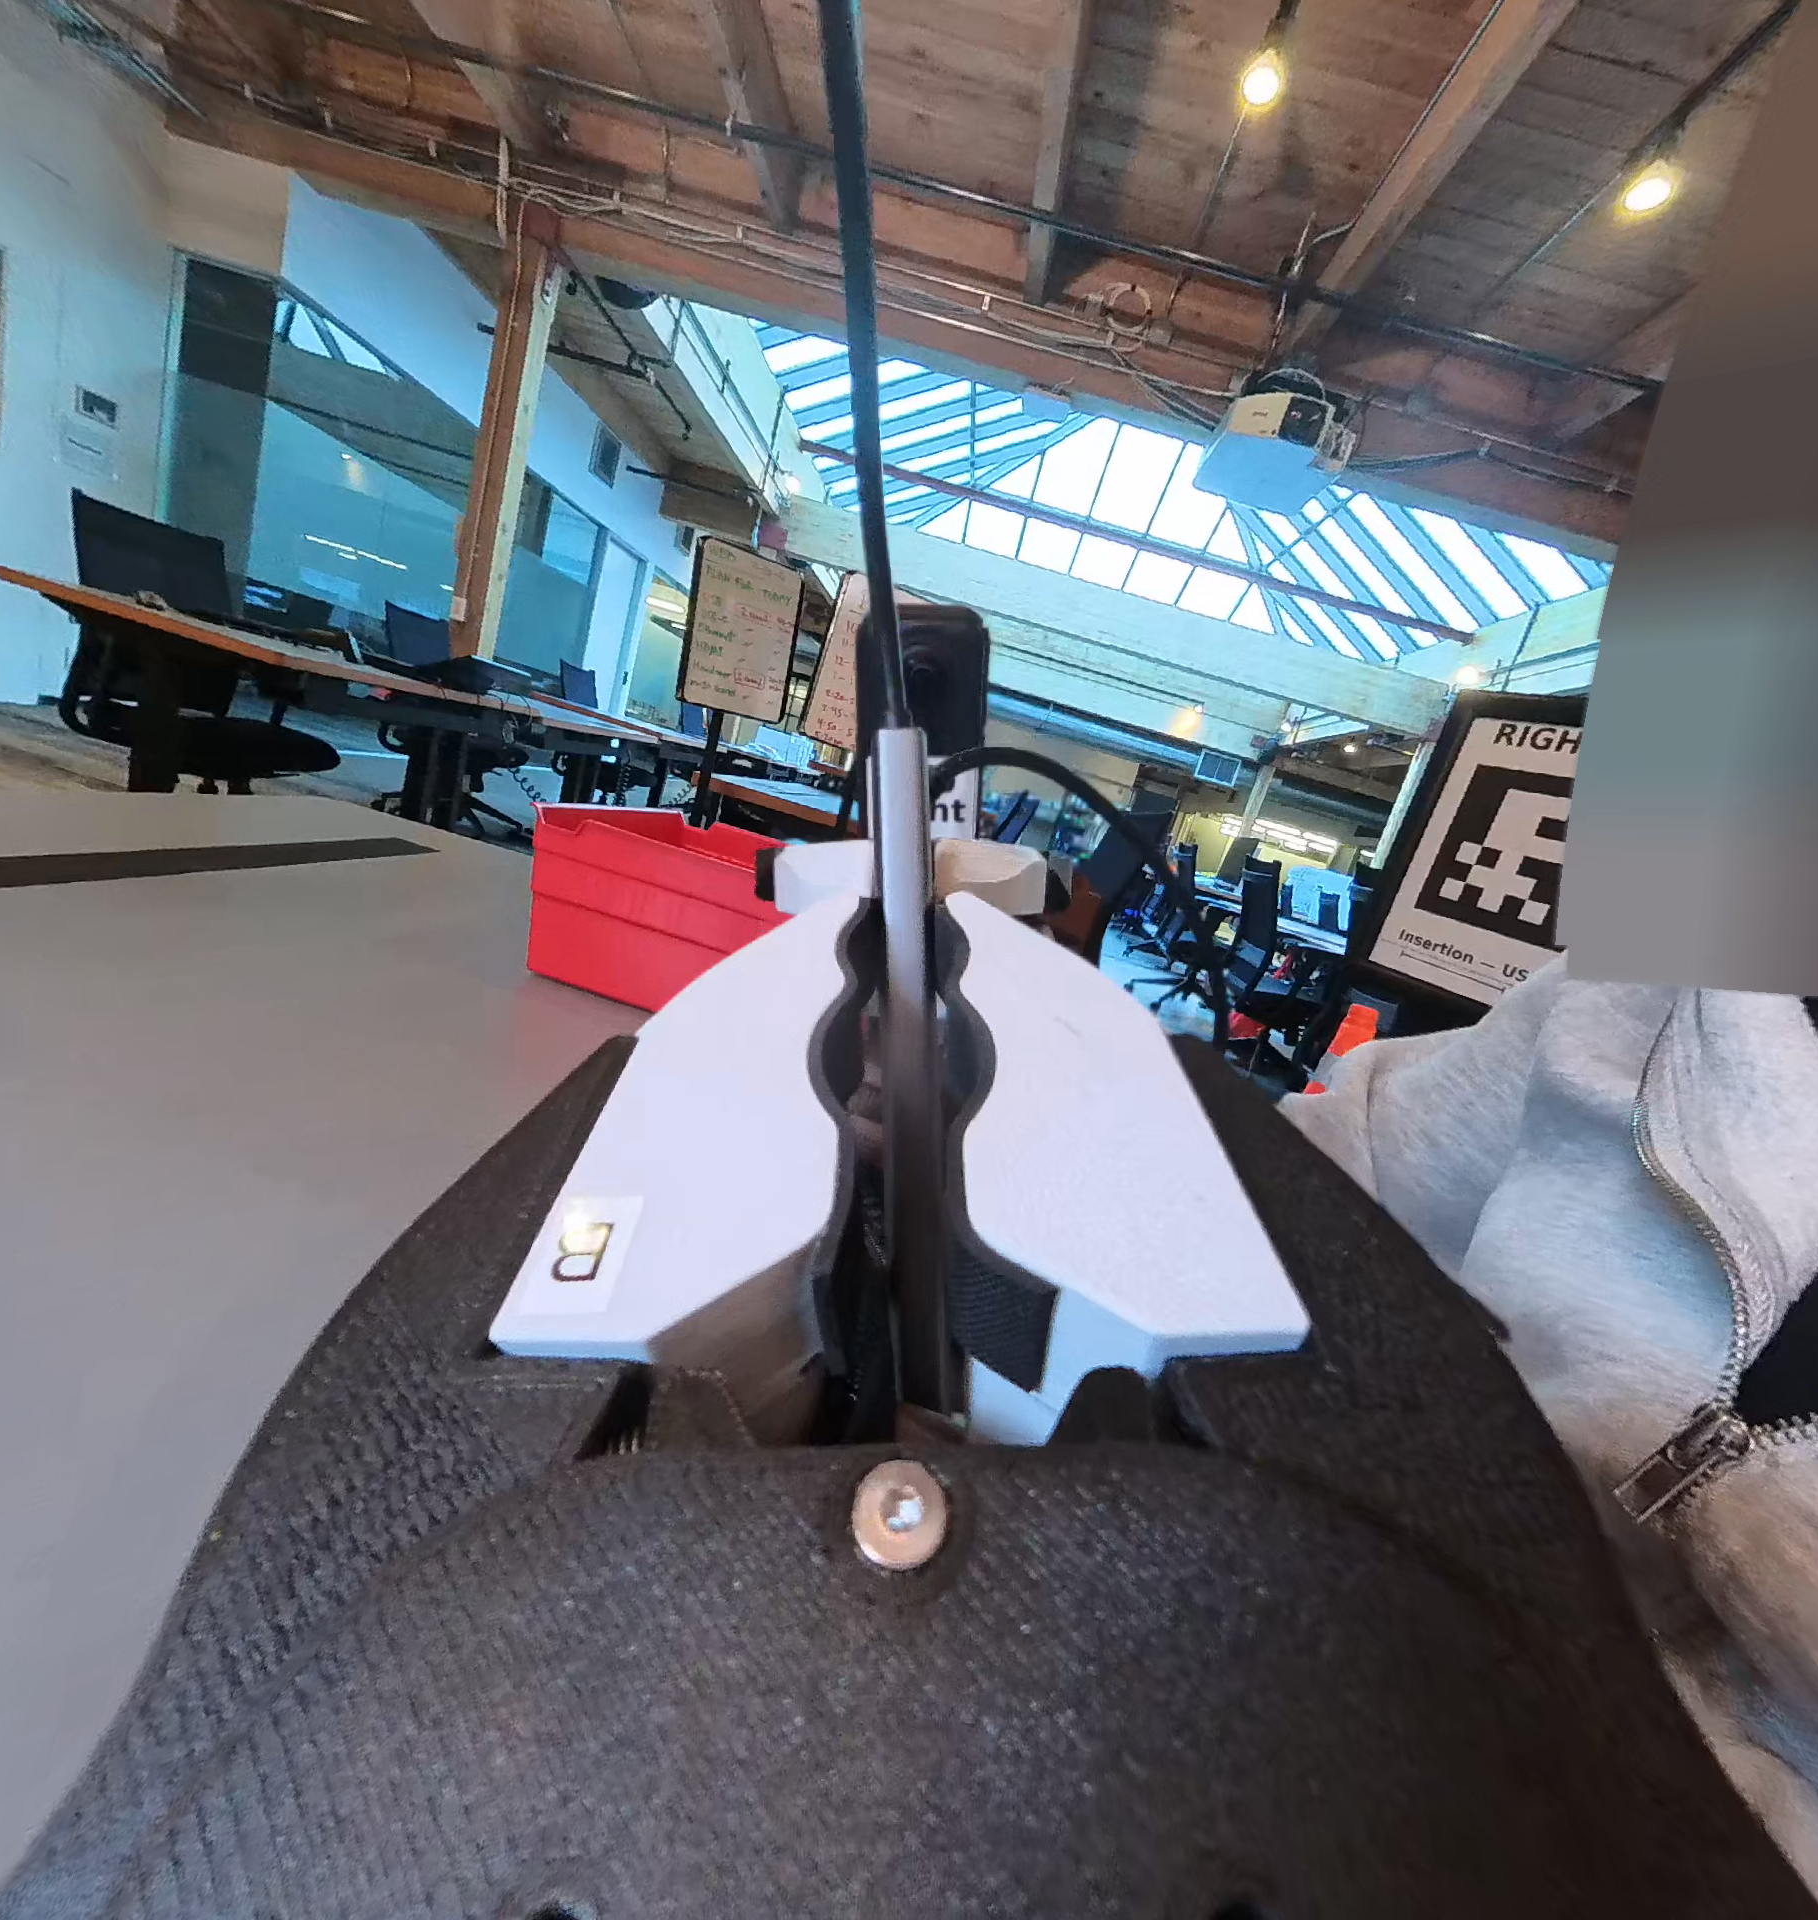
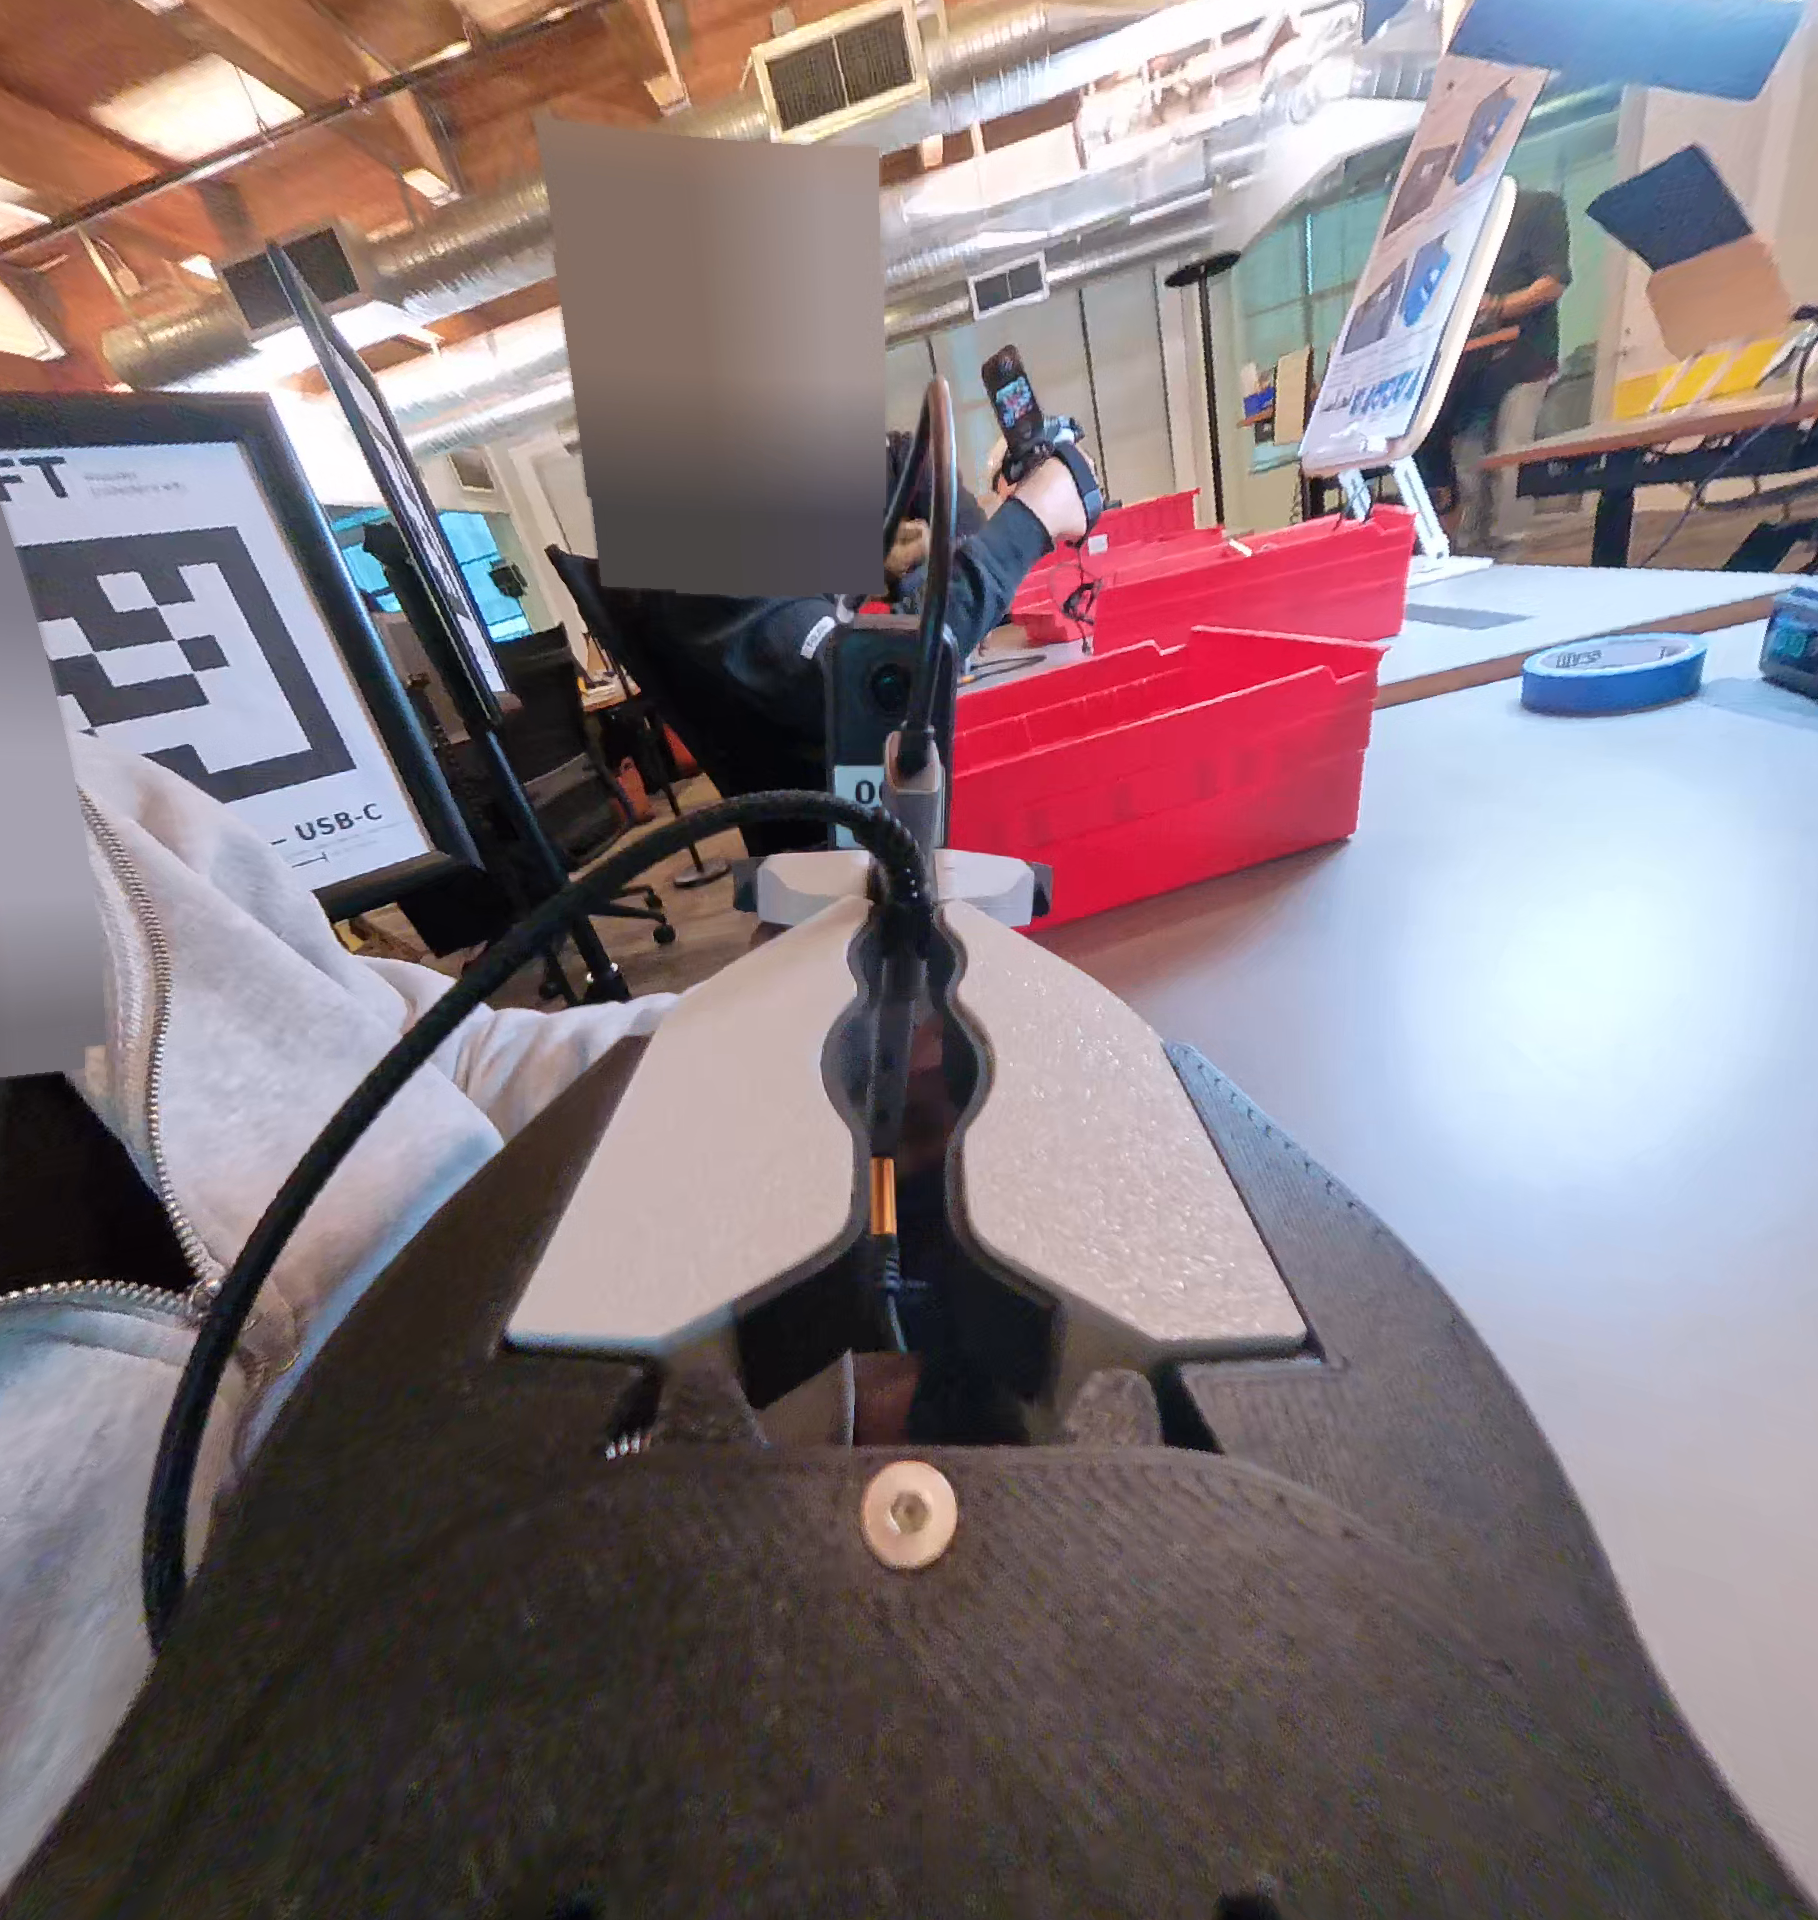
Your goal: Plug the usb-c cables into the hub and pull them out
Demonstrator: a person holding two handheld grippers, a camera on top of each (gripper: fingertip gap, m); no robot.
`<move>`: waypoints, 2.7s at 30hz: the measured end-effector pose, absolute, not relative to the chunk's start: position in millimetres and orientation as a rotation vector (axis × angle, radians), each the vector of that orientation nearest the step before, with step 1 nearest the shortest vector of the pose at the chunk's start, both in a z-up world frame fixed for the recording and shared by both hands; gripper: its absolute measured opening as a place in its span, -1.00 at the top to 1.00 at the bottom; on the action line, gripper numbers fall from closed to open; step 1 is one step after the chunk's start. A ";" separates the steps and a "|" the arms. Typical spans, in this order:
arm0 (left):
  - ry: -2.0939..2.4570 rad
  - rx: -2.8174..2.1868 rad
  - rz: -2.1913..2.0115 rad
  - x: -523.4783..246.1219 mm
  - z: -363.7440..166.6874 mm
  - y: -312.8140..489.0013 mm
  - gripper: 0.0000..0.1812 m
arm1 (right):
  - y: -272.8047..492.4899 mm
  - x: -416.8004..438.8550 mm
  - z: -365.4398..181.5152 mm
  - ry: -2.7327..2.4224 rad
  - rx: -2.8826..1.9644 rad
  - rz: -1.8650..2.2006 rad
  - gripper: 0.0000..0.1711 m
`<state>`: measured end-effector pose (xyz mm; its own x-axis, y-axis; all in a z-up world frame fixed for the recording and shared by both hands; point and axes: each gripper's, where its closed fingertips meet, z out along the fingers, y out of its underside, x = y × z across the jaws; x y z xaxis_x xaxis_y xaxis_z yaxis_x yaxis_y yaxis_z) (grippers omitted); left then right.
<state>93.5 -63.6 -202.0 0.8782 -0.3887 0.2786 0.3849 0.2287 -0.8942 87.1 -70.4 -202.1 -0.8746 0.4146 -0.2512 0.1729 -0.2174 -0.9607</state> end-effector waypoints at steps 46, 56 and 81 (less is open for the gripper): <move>-0.095 -1.232 -0.338 63.6 -207.8 -91.5 0.88 | 111.0 139.8 18.9 -1.230 -0.898 1.844 0.91; -0.087 -1.233 -0.343 65.1 -208.1 -91.2 0.88 | 257.2 205.5 70.3 -0.924 -1.058 1.183 0.91; -0.093 -1.223 -0.372 64.4 -207.7 -91.6 0.88 | 320.0 208.5 -126.5 -0.886 -1.202 0.451 0.91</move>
